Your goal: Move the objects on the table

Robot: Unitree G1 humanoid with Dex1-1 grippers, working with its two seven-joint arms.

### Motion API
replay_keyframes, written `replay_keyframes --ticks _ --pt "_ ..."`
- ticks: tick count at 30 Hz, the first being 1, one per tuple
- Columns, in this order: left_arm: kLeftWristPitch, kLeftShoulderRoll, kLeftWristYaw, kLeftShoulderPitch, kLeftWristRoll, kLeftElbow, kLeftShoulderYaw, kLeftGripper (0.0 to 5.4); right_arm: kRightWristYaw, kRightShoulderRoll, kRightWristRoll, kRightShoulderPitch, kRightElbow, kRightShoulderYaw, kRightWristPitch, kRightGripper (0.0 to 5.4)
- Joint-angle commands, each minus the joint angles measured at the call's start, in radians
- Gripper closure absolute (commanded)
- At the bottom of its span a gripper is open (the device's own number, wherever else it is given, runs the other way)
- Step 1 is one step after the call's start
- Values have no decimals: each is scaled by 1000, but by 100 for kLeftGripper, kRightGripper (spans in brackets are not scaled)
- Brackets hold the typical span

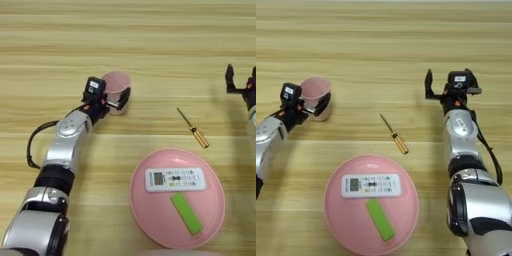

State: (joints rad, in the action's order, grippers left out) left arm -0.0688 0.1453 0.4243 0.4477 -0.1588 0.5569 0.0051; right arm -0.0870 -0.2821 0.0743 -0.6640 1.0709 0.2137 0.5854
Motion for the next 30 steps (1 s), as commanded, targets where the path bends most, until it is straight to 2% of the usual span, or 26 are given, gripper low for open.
replay_keyframes --ticks 1,6,11,15,17,19,21,24,26,30 --pt "12 10 56 29 -30 -70 6 91 -66 19 22 4 -38 -6 18 0" --pt "60 30 112 38 -63 -158 10 91 -125 34 48 15 -78 -4 16 0" --pt "130 54 211 42 -125 -273 2 91 -223 55 98 44 -178 -14 -8 0" --pt "180 70 265 48 -151 -324 -4 91 -362 64 186 90 -351 -31 -93 0" --pt "204 78 291 49 -160 -346 -9 91 -447 53 240 125 -476 -52 -169 0" --pt "231 87 320 45 -175 -371 -16 91 -527 33 300 164 -618 -73 -264 0" --pt "262 99 354 39 -197 -399 -22 91 -606 -5 351 202 -767 -104 -361 0" --pt "279 109 386 32 -202 -431 -31 91 -718 -78 422 257 -972 -149 -513 0" --pt "291 113 404 28 -211 -453 -33 91 -773 -122 456 279 -1062 -165 -592 0" --pt "305 124 436 17 -227 -493 -43 91 -841 -190 469 295 -1149 -187 -687 0"
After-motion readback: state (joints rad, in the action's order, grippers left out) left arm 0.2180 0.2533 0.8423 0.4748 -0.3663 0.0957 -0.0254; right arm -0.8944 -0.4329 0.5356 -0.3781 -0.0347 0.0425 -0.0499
